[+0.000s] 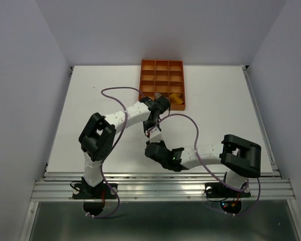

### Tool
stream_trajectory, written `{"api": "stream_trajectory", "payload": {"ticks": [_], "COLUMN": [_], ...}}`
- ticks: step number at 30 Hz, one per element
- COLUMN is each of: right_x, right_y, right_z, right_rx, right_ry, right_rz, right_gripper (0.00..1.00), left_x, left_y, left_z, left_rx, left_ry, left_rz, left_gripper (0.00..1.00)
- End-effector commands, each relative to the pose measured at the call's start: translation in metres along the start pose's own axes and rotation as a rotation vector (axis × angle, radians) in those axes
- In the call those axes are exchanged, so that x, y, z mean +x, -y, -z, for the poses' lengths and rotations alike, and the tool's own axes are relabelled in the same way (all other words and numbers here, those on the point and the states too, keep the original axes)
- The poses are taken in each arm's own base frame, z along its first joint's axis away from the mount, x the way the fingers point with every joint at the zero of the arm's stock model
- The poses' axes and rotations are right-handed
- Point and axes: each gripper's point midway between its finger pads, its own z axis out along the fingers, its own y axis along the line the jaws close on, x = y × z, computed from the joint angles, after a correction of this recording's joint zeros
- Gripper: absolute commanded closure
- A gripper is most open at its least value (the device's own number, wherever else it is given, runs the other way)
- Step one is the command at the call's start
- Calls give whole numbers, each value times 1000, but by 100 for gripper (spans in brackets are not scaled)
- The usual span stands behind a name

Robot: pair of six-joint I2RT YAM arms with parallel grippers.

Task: Roll the socks
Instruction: Roll the sock at the center of the board.

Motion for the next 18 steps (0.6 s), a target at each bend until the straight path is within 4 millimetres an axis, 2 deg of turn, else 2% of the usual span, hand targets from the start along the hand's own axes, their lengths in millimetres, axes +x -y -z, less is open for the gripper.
{"api": "stream_trajectory", "payload": {"ticks": [1, 2, 4, 7, 8, 10, 11, 13, 14, 18], "right_x": [53, 44, 44, 34, 43, 42, 51, 48, 54, 67], "right_y": [20, 20, 25, 28, 34, 31, 42, 45, 39, 58], "right_z": [1, 3, 1, 1, 2, 2, -1, -4, 0, -6], "right_rx": [-81, -103, -143, -216, -220, -288, -271, -318, -355, -353], "right_ry": [-211, -191, -207, -198, -214, -230, -255, -263, -288, -340], "right_rz": [-41, -82, -153, -272, -299, -371, -427, -533, -547, -694], "right_gripper": [96, 96, 96, 96, 96, 96, 96, 95, 96, 96], "left_x": [-47, -54, -71, -89, -92, -98, -97, -92, -91, -71], "left_y": [8, 8, 6, -5, -7, -13, -11, -9, -10, 5], "left_z": [43, 46, 53, 58, 62, 59, 62, 58, 55, 48], "left_rx": [119, 127, 148, 168, 183, 206, 232, 267, 265, 383], "left_ry": [151, 169, 209, 242, 252, 265, 266, 251, 251, 185], "left_rz": [24, 28, 45, 78, 88, 107, 102, 81, 74, 16], "left_gripper": [71, 66, 60, 59, 59, 59, 59, 55, 55, 55]}}
